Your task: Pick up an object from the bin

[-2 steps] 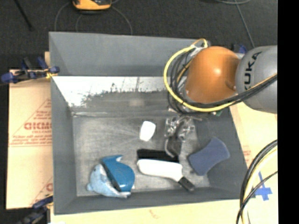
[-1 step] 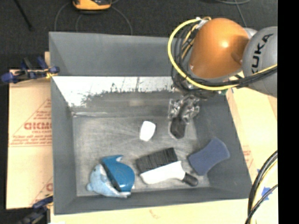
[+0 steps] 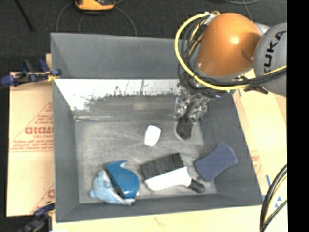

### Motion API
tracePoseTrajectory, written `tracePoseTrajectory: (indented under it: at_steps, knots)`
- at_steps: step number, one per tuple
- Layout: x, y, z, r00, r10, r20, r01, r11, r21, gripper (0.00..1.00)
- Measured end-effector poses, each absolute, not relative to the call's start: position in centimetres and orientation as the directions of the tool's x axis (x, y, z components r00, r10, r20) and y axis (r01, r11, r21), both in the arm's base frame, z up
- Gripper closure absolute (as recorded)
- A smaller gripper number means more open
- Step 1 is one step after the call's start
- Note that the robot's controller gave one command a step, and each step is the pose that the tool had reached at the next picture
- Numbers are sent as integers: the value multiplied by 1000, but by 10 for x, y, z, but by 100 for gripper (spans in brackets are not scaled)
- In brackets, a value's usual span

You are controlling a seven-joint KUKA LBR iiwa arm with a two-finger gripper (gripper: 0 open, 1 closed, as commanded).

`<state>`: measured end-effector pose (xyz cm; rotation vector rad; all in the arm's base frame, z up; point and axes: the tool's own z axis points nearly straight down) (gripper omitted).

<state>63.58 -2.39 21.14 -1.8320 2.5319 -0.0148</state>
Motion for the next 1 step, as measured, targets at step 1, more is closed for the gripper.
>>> tracePoseTrajectory:
  at_steps: [1]
  knots:
    - [627,-9,214,-311,-950,0,-950,311,5,100]
